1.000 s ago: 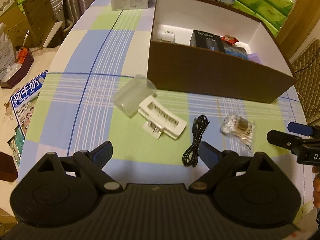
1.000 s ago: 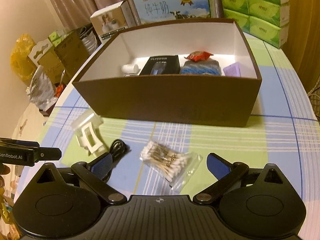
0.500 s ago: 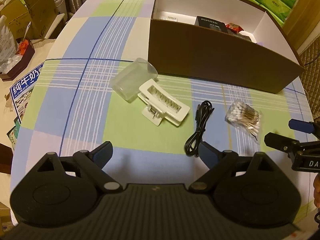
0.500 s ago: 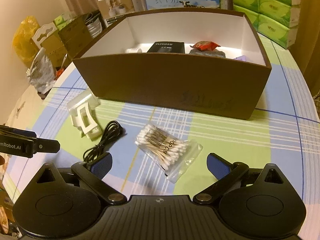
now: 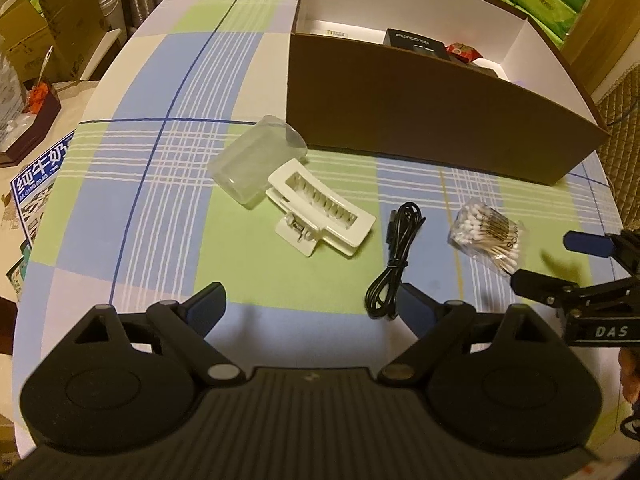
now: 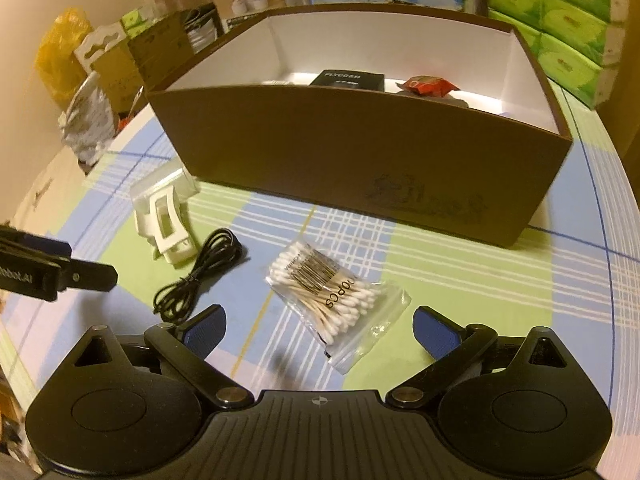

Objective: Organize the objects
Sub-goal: 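Grasp the cotton swab bag with the right tool, then grasp the white plastic clip holder with the left tool while the right tool holds the swabs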

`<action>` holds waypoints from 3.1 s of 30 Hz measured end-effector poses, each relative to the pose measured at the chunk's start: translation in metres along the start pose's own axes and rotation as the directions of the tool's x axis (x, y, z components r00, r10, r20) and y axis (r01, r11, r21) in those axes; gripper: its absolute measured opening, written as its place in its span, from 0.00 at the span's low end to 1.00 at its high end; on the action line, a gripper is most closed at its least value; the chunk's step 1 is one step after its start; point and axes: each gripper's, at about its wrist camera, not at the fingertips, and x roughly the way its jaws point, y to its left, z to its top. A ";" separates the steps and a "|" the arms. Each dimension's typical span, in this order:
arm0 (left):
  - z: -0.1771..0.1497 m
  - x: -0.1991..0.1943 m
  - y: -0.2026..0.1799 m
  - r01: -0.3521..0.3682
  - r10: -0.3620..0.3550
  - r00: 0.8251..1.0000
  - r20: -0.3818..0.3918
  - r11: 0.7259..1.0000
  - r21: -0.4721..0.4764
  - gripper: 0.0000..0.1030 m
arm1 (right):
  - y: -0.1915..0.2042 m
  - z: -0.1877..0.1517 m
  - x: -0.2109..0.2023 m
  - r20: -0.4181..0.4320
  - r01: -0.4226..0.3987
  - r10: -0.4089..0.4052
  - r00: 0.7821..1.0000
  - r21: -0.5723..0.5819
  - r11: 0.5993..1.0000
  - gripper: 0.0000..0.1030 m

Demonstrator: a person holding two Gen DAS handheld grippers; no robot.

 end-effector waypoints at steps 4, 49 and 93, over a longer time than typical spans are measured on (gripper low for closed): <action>-0.001 0.003 -0.003 0.010 -0.011 1.000 0.012 1.000 0.029 0.84 | 0.002 0.000 0.007 0.003 0.001 -0.001 1.000 -0.047 0.999 0.89; 0.027 0.062 -0.003 0.060 -0.126 0.987 0.102 0.870 0.489 0.82 | -0.039 0.000 0.034 -0.015 0.113 -0.114 0.993 -0.061 0.992 0.30; 0.018 0.081 -0.024 0.100 -0.162 0.985 0.064 0.825 0.556 0.84 | -0.041 -0.019 0.016 -0.046 0.160 -0.160 0.986 -0.012 0.987 0.30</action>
